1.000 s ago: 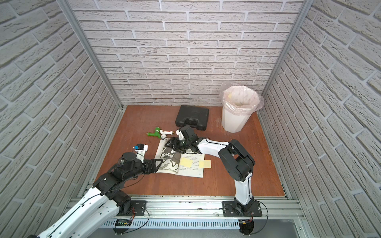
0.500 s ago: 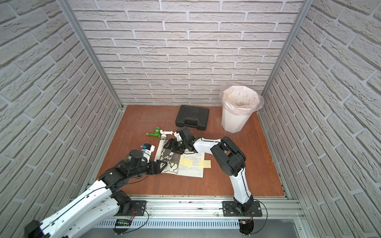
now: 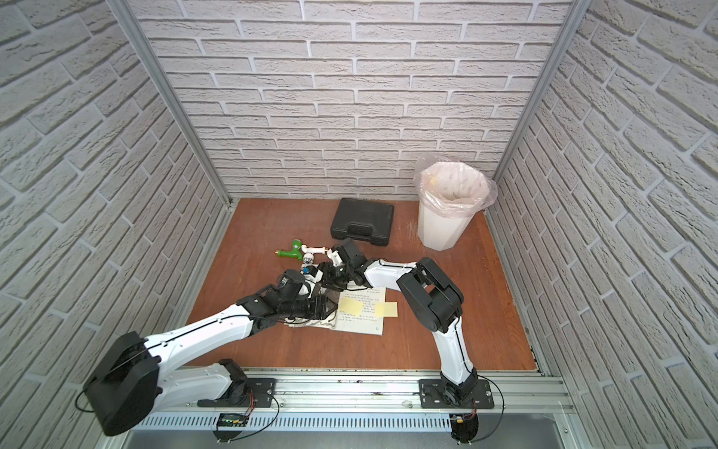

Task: Peel off the used sticky note
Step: Turn the page of the book at the center of the board.

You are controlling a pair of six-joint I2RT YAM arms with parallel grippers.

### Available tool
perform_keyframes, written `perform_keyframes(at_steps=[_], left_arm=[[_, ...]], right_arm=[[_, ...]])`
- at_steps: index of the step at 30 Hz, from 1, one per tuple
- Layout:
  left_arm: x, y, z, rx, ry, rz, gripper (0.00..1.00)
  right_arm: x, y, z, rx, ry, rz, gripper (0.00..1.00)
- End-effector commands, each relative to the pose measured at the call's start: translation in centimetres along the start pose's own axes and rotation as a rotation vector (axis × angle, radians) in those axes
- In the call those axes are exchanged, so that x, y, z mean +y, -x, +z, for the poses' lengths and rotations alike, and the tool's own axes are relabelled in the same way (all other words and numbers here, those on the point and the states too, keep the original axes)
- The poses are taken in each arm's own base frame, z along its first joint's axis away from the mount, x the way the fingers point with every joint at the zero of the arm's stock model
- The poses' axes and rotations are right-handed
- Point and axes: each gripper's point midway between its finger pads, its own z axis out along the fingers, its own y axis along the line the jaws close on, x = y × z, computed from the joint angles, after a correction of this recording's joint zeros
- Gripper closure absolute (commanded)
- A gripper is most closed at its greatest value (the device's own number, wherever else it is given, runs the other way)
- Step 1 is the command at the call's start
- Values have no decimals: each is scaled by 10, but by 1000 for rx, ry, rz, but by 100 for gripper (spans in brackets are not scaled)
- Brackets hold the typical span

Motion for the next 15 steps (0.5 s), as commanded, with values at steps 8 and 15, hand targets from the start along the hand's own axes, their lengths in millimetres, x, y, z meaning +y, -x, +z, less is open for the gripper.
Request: perform_keyframes(at_steps=[8, 15], left_arm=[[5, 6, 32, 17, -4, 18, 37], [21, -10, 41, 40, 16, -10, 40]], right_arm=[[55, 17, -36, -86, 80, -73, 33], [58, 39, -63, -161, 37, -88, 33]])
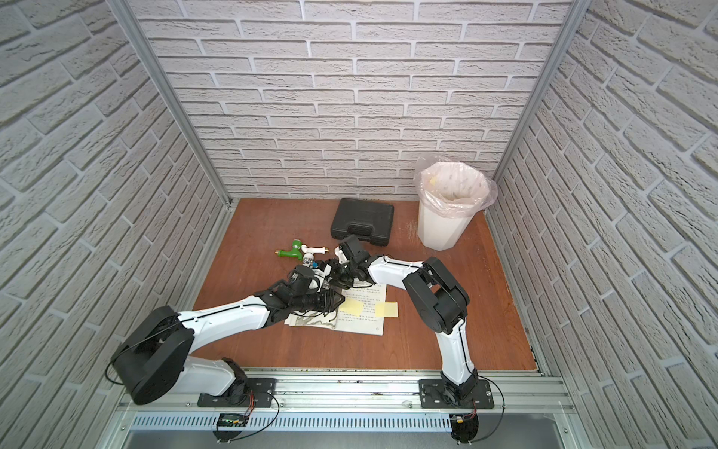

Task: Peel off the used sticky note
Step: Turn the page of the book at the center of the board, then tear off the note from the book.

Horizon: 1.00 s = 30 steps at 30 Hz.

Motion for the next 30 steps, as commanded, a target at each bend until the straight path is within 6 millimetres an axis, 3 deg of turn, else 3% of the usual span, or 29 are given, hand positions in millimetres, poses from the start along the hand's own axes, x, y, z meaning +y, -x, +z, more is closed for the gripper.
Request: perform_keyframes(at_steps=[1, 11, 16, 20, 30], left_arm=[[21, -35, 7, 99, 40, -41, 40], [24, -44, 7, 105, 25, -37, 41], [28, -46, 6, 105, 29, -43, 41], [31, -48, 7, 105, 31, -49, 41], [36, -53, 8, 108, 38, -58, 41]], right_arm=[[68, 28, -52, -125, 141, -122, 32], [54, 56, -92, -215, 85, -115, 31], [41, 59, -116, -262, 64, -109, 30], [26, 44, -127, -266, 30, -127, 28], [-40, -14, -135, -232, -51, -92, 25]])
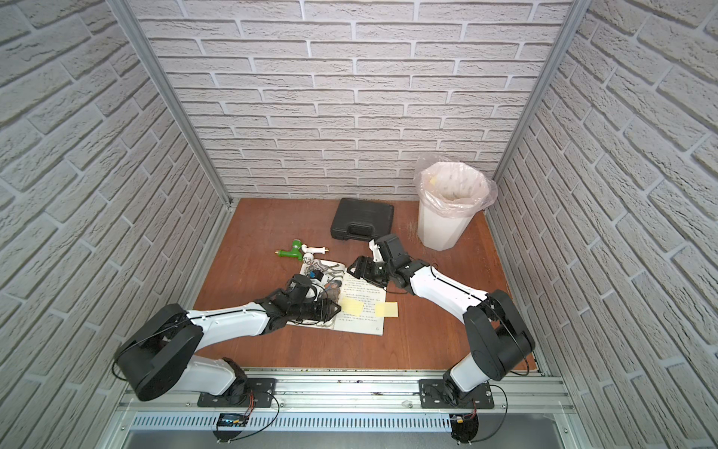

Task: Peel off the used sticky note
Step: Tear off the note from the book.

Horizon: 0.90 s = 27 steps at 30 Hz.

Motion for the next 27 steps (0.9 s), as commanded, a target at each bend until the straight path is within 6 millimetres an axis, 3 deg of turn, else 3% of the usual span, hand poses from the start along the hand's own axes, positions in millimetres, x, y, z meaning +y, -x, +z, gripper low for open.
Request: perform_keyframes(at_steps=[1, 12, 21, 27], left_arm=[[14, -19, 3, 54, 31, -23, 41], [21, -24, 2, 64, 63, -35, 41], [25, -25, 3, 69, 79, -39, 42], [27, -27, 2, 71, 86, -39, 42]], right_arm=[[-4, -6, -9, -31, 16, -25, 25], [-46, -64, 14, 105, -8, 10, 24], [-49, -84, 37, 170, 28, 29, 24], [-55, -86, 46, 171, 24, 48, 24]])
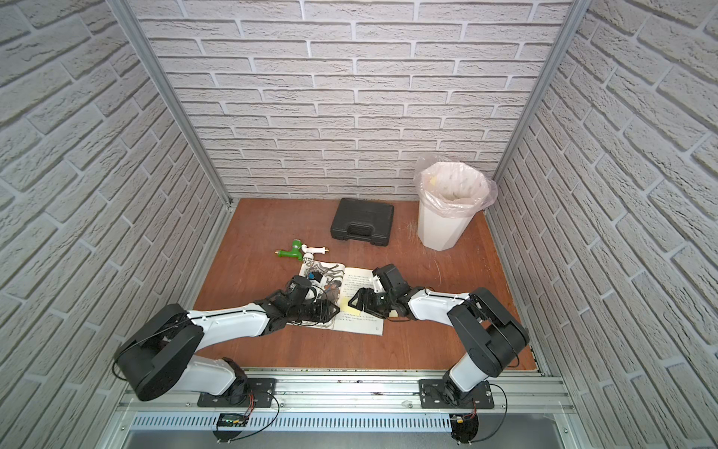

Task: Peel off the used sticky note
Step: Tear off the note from the book.

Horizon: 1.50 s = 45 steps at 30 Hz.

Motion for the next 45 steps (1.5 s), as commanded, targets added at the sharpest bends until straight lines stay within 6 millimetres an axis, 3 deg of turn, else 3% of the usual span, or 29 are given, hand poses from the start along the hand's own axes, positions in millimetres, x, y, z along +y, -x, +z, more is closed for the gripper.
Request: perform_keyframes(at_steps=[1, 5, 12, 29, 45], left_arm=[[21, -23, 2, 69, 65, -33, 42], [22, -23, 3, 66, 66, -31, 42], [24, -25, 4, 70, 69, -33, 42], [29, -27, 6, 81, 82, -38, 45], [35, -32, 5, 87, 99, -28, 47]], right_arm=[[-6, -4, 8, 5, -3, 11, 24], [-6, -3, 10, -1, 6, 25, 26], [-4, -1, 11, -12, 20, 39, 37], [10, 6, 10, -28, 72, 67, 93], [26, 27, 10, -136, 218, 230, 97]])
